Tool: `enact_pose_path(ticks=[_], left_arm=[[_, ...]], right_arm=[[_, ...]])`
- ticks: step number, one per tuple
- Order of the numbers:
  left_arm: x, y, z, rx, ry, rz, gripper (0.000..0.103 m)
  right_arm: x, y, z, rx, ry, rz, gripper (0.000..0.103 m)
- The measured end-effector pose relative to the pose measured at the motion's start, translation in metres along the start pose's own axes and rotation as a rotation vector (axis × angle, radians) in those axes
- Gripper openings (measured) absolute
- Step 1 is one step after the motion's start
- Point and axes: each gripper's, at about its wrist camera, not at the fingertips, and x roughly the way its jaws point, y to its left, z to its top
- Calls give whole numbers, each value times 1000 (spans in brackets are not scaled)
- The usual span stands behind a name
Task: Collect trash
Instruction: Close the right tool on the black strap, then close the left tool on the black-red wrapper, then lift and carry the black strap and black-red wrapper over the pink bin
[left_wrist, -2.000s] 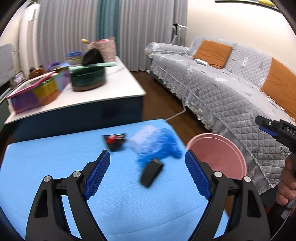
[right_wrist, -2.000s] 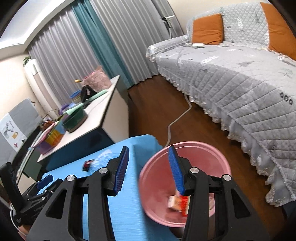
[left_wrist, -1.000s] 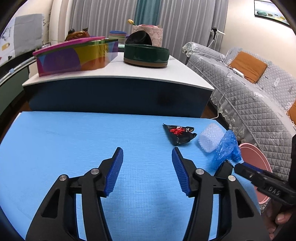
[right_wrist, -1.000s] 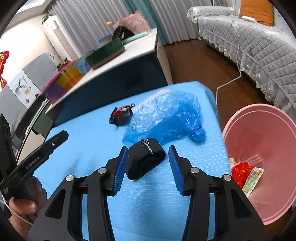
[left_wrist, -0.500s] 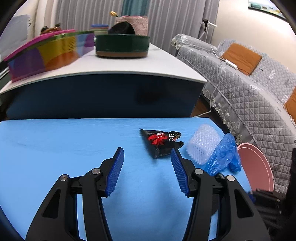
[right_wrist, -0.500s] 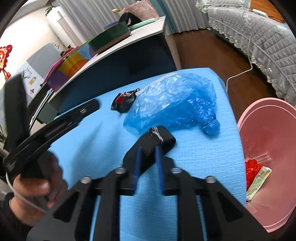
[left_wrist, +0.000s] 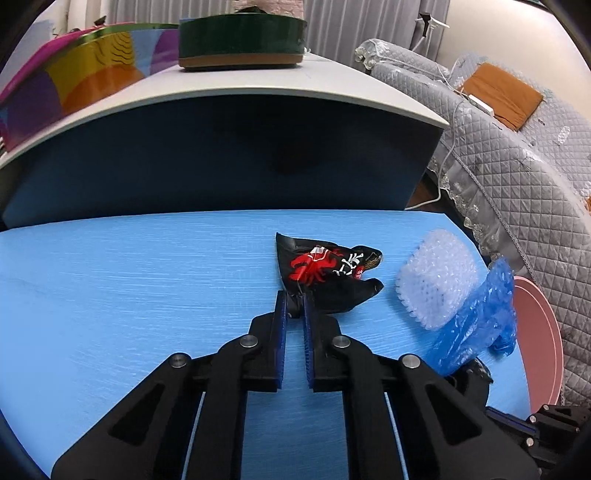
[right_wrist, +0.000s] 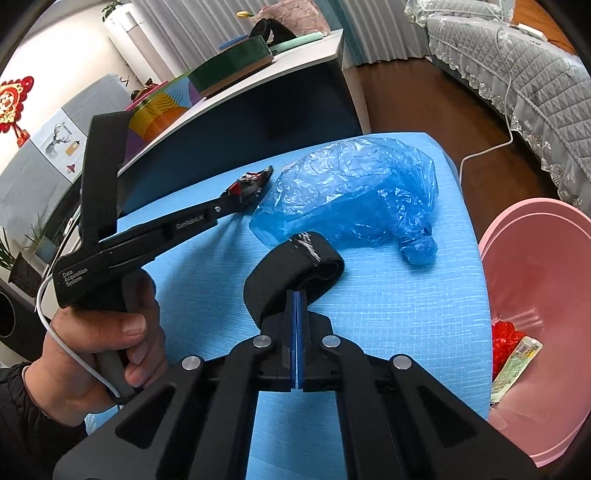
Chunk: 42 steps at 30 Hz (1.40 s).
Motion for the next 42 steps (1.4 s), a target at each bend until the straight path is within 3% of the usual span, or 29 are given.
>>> enact_pose_path(ticks=[3, 4, 6, 14, 18, 20, 21, 24, 26, 32, 42], left_arm=[[-10, 4, -1, 2, 1, 22, 8], [-12, 5, 0, 3, 0, 28, 8], [-24, 10, -2, 6, -1, 44, 8], [-95, 27, -17, 81, -29, 77, 8], [-128, 44, -29, 29, -41, 75, 8], [-140, 52, -37, -22, -45, 69, 8], [-143, 54, -40, -38, -50, 70, 8], [-151, 59, -50, -71, -73, 73, 8], [-153, 61, -57, -82, -81, 76, 8], [-156, 67, -68, -85, -98, 80, 8], [-174, 57, -72, -79, -138, 21, 8]], right_arm=[[-4, 1, 2, 5, -16, -9, 7], [-5, 1, 2, 10, -18, -7, 14], [-7, 2, 2, 16, -36, -15, 52], [6, 6, 3, 11, -16, -41, 59], [16, 9, 1, 11, 2, -55, 59], [18, 13, 0, -3, -3, -75, 54], [20, 15, -1, -12, 4, -72, 39], [16, 20, -5, -28, -1, -67, 14], [12, 26, -8, -58, -11, -78, 7], [-6, 34, -17, -101, -40, -101, 4], [-61, 59, -27, -158, -117, -98, 4]])
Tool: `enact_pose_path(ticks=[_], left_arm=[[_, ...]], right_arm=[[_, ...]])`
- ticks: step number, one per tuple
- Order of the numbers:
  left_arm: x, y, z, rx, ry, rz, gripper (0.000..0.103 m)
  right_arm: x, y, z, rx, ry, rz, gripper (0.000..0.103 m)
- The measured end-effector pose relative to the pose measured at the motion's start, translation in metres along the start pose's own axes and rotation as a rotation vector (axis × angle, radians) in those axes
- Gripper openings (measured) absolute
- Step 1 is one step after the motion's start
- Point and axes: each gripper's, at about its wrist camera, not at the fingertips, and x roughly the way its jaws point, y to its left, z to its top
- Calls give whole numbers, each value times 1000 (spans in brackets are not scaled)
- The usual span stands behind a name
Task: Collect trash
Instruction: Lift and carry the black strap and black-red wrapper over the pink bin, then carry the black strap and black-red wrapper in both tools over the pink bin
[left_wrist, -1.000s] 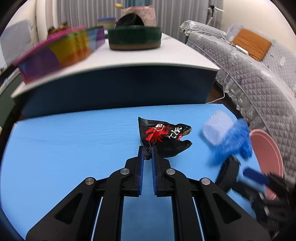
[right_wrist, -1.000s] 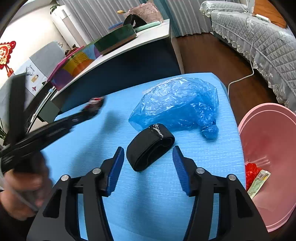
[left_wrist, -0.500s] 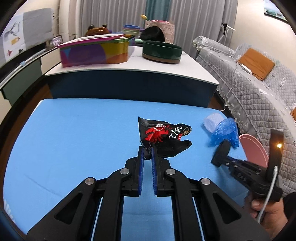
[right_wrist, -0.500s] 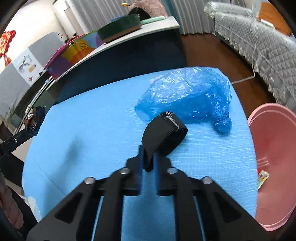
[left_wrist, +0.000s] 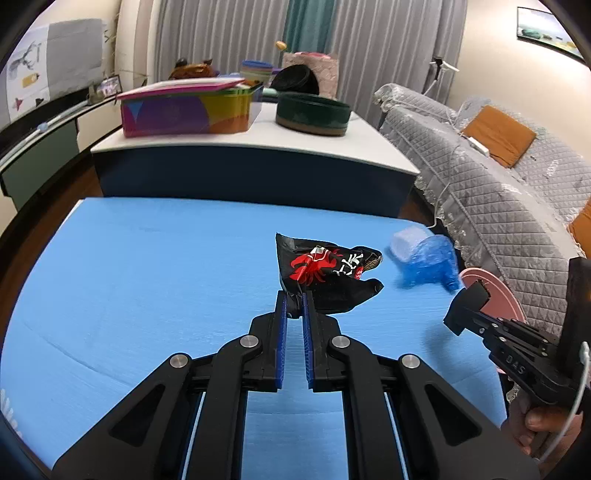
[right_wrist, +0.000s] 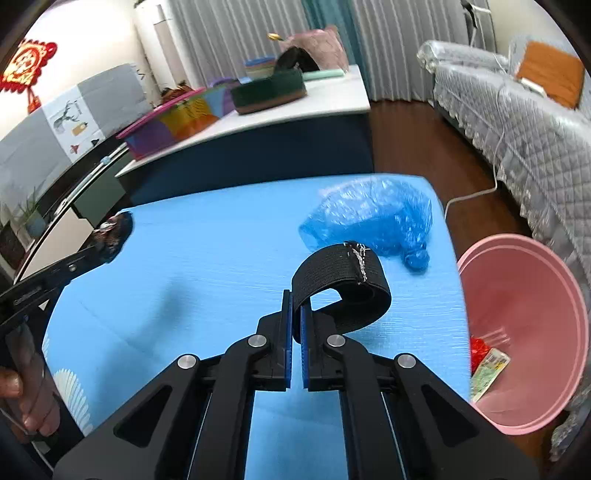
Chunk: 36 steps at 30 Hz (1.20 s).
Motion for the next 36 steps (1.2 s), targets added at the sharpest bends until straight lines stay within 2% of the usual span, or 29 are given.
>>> enact_pose_path(ticks=[9, 15, 20, 28, 36], left_arm=[[-17, -6, -3, 0, -31, -39, 8], [-24, -11, -4, 15, -51, -55, 8], [-26, -17, -8, 31, -67, -65, 8], [-19, -37, -16, 74, -68, -97, 8], [-6, -77, -15, 111, -36, -139, 8]], right_arm=[[-60, 20, 22, -37, -32, 43, 4], [-94, 23, 37, -144, -54, 27, 4], [-106, -4, 40, -137, -80, 9, 4], [-110, -62, 26, -5, -117, -13, 4], [-123, -103, 26, 55, -156, -76, 4]])
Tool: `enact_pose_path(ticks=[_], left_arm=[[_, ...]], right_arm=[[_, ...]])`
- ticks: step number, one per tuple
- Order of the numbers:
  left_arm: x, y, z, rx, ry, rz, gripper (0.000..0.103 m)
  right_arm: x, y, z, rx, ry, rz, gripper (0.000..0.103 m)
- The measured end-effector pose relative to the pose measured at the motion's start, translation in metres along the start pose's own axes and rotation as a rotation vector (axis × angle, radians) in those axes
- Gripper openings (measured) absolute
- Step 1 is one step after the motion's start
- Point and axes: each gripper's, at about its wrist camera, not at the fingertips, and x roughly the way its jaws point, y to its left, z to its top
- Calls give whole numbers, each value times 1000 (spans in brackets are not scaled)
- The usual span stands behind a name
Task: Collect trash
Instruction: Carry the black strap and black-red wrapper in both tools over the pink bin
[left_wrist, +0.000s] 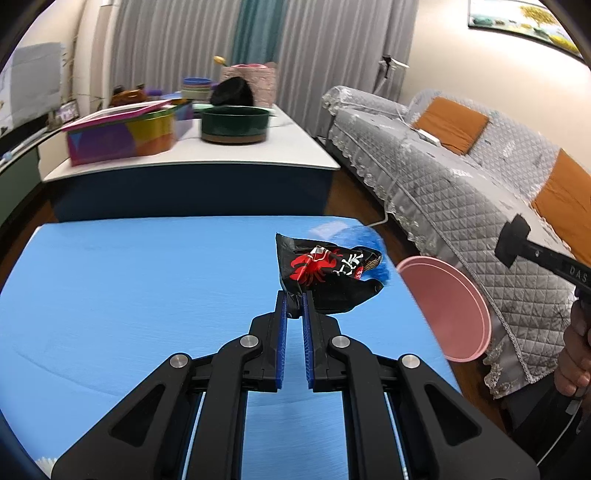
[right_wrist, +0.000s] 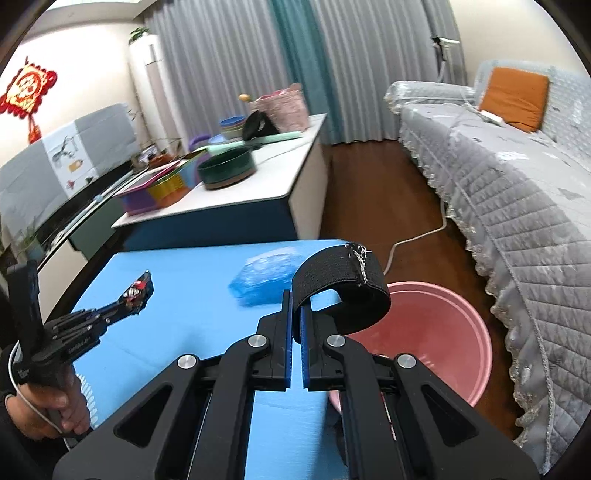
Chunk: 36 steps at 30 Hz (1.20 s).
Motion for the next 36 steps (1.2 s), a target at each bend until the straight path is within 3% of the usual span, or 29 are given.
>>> enact_pose_path(ticks=[17, 36], left_arm=[[47, -124, 15, 145, 34, -143, 8], [111, -181, 17, 203, 104, -190, 8]], right_arm=[[-15, -89, 11, 161, -70, -126, 4], [17, -116, 14, 193, -28, -124, 4]])
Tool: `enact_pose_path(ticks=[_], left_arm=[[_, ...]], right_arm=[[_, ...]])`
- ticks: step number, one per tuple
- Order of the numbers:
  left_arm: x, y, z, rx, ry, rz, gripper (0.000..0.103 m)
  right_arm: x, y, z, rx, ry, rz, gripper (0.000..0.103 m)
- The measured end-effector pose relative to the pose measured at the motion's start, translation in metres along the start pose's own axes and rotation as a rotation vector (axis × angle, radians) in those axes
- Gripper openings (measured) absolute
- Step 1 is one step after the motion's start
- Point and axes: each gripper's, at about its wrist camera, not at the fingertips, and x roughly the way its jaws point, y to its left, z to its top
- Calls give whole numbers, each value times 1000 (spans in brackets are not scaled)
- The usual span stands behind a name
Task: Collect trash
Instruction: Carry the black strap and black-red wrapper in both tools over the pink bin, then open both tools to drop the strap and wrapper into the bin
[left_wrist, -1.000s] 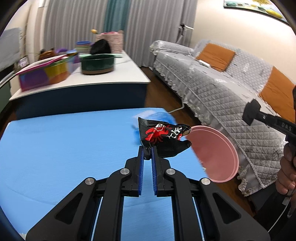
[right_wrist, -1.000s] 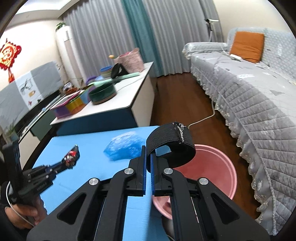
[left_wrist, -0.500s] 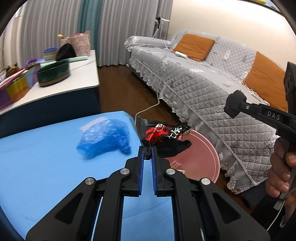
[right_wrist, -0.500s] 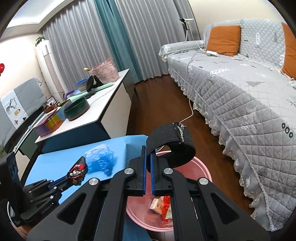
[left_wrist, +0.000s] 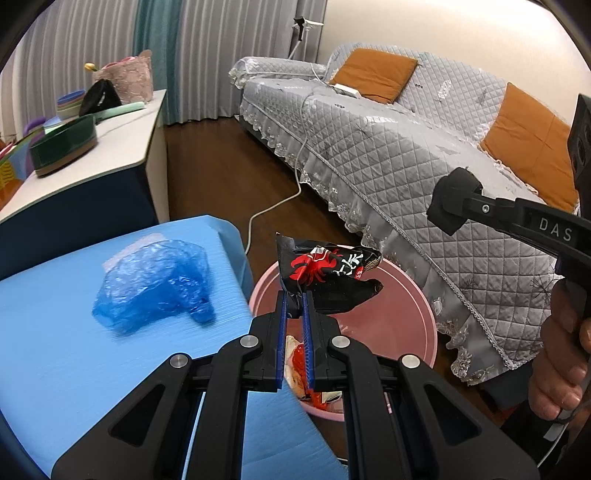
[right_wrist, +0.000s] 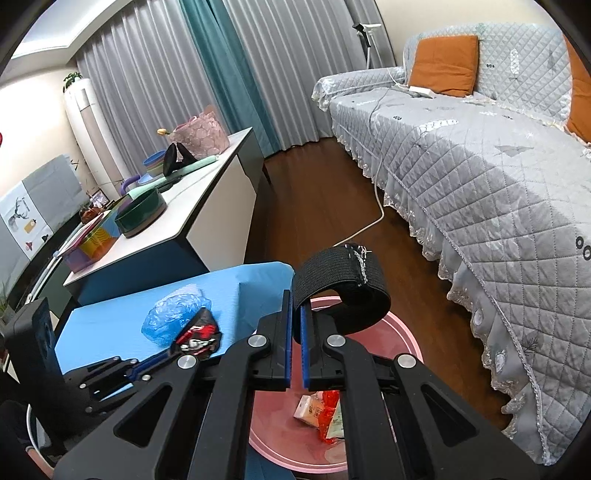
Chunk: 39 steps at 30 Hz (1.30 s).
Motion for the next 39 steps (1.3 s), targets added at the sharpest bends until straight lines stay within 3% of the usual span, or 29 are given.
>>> enact_pose_path(ticks=[22, 25, 26, 27, 29, 39], left_arm=[[30, -6, 1, 7, 45, 9, 8], [32, -8, 1, 10, 59, 2, 13], [32, -8, 1, 9, 66, 2, 21], [32, -8, 1, 4, 67, 2, 38], [30, -8, -1, -3, 58, 9, 44], [8, 14, -10, -42, 29, 52, 44]], right_arm=[[15, -6, -2, 8, 26, -5, 5], [17, -8, -2, 10, 31, -27, 12], [18, -9, -2, 14, 32, -34, 21], [19, -11, -2, 23, 30, -47, 33], [19, -13, -2, 33, 27, -61, 46], [20, -13, -2, 52, 26, -65, 48]])
